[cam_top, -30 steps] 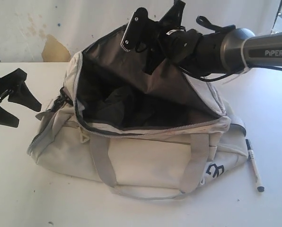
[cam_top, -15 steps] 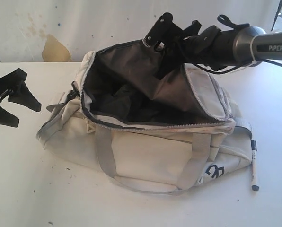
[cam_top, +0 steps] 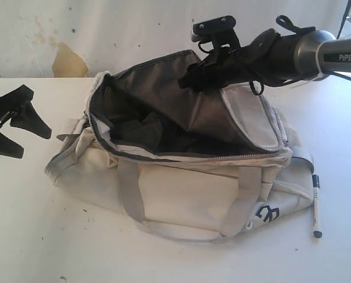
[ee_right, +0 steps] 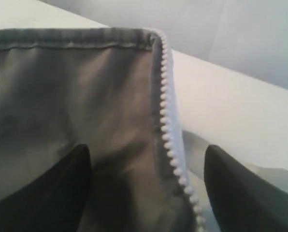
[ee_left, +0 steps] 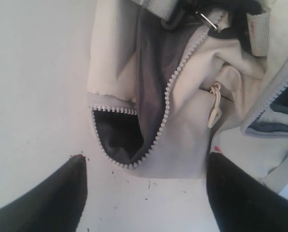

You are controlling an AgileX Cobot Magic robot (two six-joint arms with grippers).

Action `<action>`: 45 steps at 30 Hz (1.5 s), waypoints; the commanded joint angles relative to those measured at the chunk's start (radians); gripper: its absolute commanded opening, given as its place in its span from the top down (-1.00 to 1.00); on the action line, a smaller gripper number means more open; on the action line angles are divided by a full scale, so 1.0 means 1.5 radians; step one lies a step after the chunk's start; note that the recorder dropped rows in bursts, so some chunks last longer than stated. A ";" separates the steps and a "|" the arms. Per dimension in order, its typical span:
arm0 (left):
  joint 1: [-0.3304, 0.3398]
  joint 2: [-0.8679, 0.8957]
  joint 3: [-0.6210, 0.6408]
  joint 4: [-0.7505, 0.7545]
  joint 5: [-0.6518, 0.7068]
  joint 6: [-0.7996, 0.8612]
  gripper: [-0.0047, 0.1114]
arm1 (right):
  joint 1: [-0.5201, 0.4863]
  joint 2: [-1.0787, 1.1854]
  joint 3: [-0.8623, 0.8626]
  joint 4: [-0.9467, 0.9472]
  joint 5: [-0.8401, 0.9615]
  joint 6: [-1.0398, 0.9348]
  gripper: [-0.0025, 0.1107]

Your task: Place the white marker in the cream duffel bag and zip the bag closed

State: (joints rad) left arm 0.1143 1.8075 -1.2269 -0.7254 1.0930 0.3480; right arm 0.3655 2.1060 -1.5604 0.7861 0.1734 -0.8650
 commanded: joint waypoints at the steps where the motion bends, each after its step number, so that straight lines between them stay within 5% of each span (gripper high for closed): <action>1: 0.002 -0.003 -0.006 0.001 0.000 0.000 -0.40 | -0.018 0.007 -0.002 0.002 0.064 0.094 -0.14; 14: 0.002 -0.003 -0.006 0.001 -0.001 0.000 -0.40 | -0.018 -0.090 -0.002 0.000 0.073 0.087 -0.14; 21: 0.002 -0.003 -0.006 0.007 0.003 0.017 -0.40 | -0.018 -0.169 -0.002 -0.014 0.309 0.121 -0.09; 27: 0.002 -0.003 -0.006 0.041 0.011 -0.002 -0.33 | -0.018 -0.221 -0.002 -0.297 0.488 0.419 0.00; 32: 0.000 -0.013 -0.006 0.072 0.009 -0.027 -0.33 | -0.018 -0.275 0.027 -0.430 0.585 0.515 0.00; 39: -0.001 -0.058 -0.006 0.085 -0.006 -0.040 -0.33 | -0.018 -0.358 0.135 -0.487 0.610 0.584 0.00; 45: -0.057 -0.073 -0.006 0.204 -0.022 -0.100 -0.33 | -0.019 -0.392 0.238 -0.556 0.632 0.650 0.00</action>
State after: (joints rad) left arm 0.0673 1.7158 -1.2320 -0.5111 1.0736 0.2492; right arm 0.3431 1.5430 -1.2665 0.0000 1.1088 0.0705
